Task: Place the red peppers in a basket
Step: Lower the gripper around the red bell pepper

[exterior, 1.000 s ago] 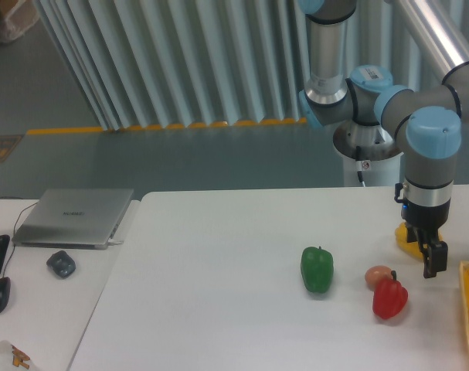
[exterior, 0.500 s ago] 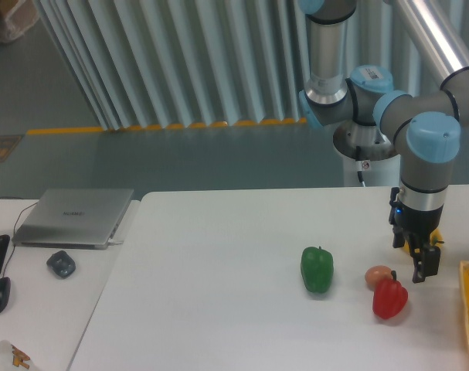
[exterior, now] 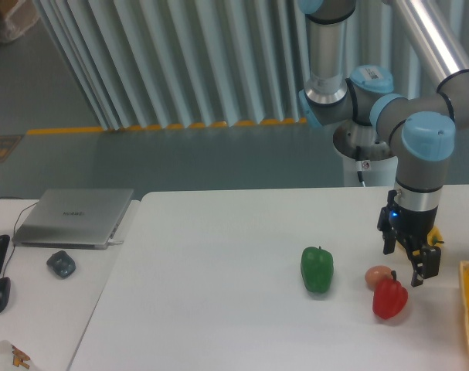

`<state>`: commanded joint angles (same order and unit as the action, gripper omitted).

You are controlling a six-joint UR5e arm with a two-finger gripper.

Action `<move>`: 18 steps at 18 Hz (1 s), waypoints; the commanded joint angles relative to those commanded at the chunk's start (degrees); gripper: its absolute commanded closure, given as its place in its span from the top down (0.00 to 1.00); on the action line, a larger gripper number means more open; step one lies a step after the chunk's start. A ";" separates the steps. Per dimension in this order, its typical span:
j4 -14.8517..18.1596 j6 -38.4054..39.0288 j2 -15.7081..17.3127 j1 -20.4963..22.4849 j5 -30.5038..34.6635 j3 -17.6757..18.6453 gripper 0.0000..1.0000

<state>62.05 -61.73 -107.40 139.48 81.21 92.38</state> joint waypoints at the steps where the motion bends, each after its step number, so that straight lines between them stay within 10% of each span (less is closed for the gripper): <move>1: -0.09 1.95 -0.09 -0.09 0.00 -0.18 1.00; 7: -3.42 23.21 -2.98 -2.89 6.12 -0.97 1.00; 18: -3.69 27.81 -6.06 -4.92 9.32 -2.46 1.00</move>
<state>58.36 -33.92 -113.46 134.56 90.53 89.91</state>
